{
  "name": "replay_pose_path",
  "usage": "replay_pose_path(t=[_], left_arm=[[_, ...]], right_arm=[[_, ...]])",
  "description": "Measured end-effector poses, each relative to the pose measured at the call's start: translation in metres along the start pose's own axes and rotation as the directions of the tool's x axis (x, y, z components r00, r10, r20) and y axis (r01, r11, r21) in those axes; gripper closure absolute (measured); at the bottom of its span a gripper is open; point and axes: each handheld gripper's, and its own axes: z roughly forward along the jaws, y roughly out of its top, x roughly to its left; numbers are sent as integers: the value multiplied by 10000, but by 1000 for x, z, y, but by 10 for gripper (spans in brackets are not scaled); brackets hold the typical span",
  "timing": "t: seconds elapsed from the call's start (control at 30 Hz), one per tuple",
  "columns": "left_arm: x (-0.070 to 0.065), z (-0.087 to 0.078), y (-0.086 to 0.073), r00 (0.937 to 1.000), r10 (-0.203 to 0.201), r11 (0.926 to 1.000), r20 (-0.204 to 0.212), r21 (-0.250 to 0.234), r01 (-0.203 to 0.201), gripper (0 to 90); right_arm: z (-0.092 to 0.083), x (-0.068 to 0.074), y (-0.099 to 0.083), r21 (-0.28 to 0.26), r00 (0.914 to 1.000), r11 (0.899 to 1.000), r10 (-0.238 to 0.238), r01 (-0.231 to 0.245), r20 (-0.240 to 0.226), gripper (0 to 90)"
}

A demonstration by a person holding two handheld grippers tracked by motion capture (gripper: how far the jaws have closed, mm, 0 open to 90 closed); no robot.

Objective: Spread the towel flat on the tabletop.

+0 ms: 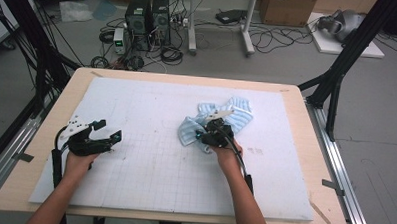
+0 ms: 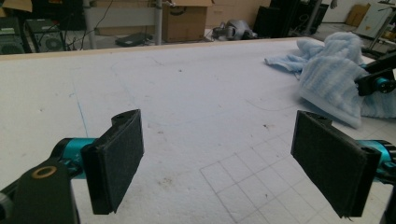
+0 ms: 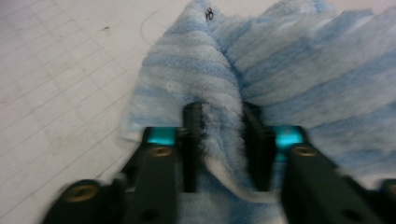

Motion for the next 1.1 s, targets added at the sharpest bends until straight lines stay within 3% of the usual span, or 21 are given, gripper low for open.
replay_pose_path(t=[0.07, 0.13, 0.2, 0.23, 0.27, 0.3, 0.33, 0.43, 0.53, 0.6, 0.7, 0.77, 0.83, 0.9, 0.93, 0.97, 1.0, 1.1], left_arm=[[1, -1, 0, 10000, -75, 10000, -36, -8, 75, 174], [2, -2, -1, 9999, -71, 10000, -129, 8, 71, 174], [2, -3, -1, 9999, -69, 10000, -136, 13, 69, 174], [2, -3, -1, 9998, -88, 10000, -155, 3, 88, 174], [2, -3, -1, 9998, -83, 10000, -168, 4, 83, 174], [2, -3, -1, 9998, -77, 10000, -192, -17, 76, 174], [2, -3, 0, 9998, -76, 10000, -178, -3, 76, 174], [1, -2, 0, 9998, -51, 10000, -174, -13, 51, 174], [1, -2, 0, 9999, -48, 10000, -143, -24, 48, 175], [1, -1, 0, 9998, -56, 10000, -165, -17, 56, 175], [1, 0, 0, 9999, -49, 10000, -162, -22, 48, 176], [0, 0, 0, 9999, -44, 10000, -161, -28, 44, 176], [0, 0, 0, 9999, -54, 10000, -157, -50, 53, 176], [0, 1, 0, 9999, -40, 10000, -144, -23, 40, 177], [0, 1, 0, 9999, -40, 10000, -143, -5, 40, 177], [0, 1, 0, 9999, -47, 10000, -134, -20, 47, 177], [0, 1, 0, 9999, -49, 10000, -123, -17, 49, 177], [0, 1, 0, 9999, -55, 10000, -93, -5, 55, 177]], right_arm=[[-5, 0, -1, -156, 9998, 9999, 0, -3, -208, 782], [-25, 1, -8, -408, 9976, 9991, -176, 149, -671, 785], [-33, 2, -11, -393, 9962, 9991, -197, 164, -850, 781], [-39, 2, -14, -488, 9960, 9985, -289, 248, -842, 775], [-57, 3, -26, -753, 9958, 9969, -294, 229, -868, 771], [-57, 3, -26, -753, 9958, 9969, -294, 229, -868, 771], [-72, 2, -38, -904, 9968, 9958, -188, 118, -772, 771], [-85, 1, -51, -1029, 9974, 9947, -74, -1, -723, 771], [-107, -2, -78, -716, 9985, 9970, 249, -283, -482, 756], [-111, -2, -84, -555, 9986, 9979, 301, -325, -436, 748], [-124, -4, -93, -801, 9984, 9956, 471, -495, -320, 610], [-133, -7, -89, -1555, 9954, 9833, 907, -942, -293, 518], [-140, -11, -79, -2362, 9919, 9635, 1261, -1260, -150, 418], [-138, -15, -64, -2665, 9896, 9547, 1428, -1326, 193, 356], [-135, -17, -56, -2653, 9887, 9556, 1440, -1279, 419, 348], [-122, -22, -42, -2421, 9868, 9646, 1308, -1044, 955, 326], [-122, -22, -42, -2421, 9868, 9646, 1308, -1044, 955, 326], [-92, -34, -25, -1499, 9786, 9819, 1389, -1161, 1521, 304]])
